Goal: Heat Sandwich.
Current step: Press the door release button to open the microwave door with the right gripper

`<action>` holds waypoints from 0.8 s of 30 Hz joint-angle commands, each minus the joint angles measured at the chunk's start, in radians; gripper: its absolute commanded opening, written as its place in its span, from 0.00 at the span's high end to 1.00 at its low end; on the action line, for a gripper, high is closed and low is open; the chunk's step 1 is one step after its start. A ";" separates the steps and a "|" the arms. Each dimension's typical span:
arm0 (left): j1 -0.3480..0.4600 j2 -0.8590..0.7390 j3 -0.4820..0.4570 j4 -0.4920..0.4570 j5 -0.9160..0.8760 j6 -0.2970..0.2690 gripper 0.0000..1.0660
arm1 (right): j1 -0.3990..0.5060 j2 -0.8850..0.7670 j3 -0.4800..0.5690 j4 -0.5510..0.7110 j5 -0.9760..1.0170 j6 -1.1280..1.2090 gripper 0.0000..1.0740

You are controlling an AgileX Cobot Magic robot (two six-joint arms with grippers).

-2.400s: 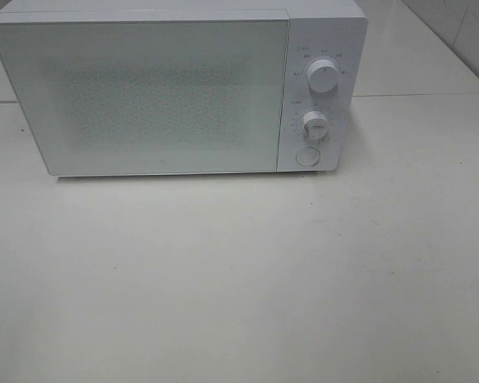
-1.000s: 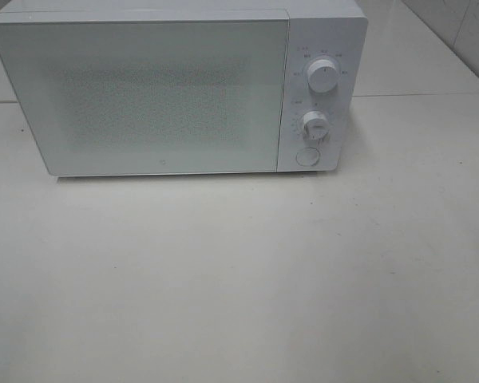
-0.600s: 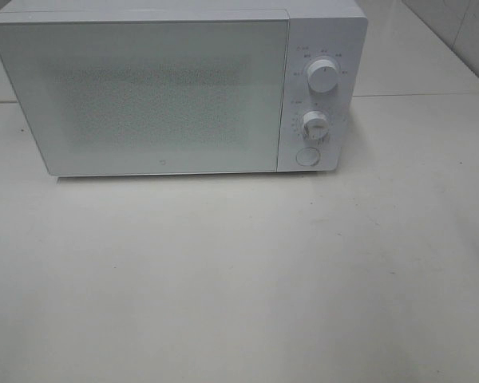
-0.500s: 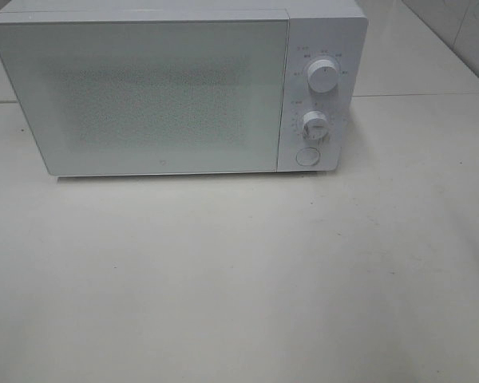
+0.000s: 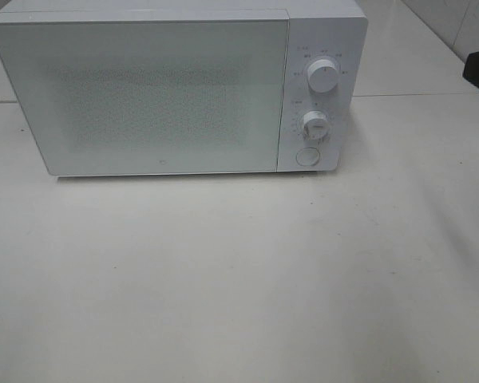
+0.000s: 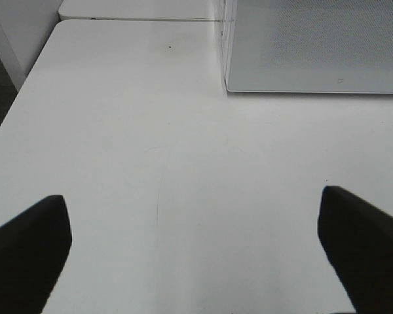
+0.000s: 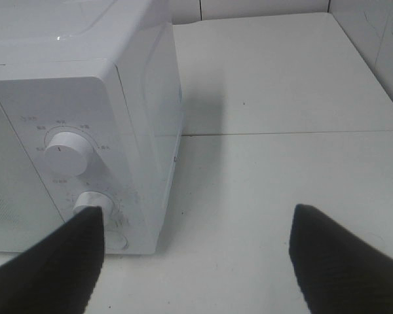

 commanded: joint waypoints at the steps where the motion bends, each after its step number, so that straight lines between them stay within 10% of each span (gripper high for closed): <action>1: -0.003 -0.023 0.003 -0.001 -0.005 -0.003 0.09 | -0.006 0.034 0.032 -0.001 -0.125 0.005 0.30; 15: -0.003 -0.023 0.003 -0.001 -0.005 -0.003 0.09 | 0.016 0.268 0.141 0.048 -0.452 -0.007 0.30; 24: -0.003 -0.023 0.003 -0.001 -0.005 -0.003 0.09 | 0.222 0.394 0.141 0.246 -0.565 -0.192 0.30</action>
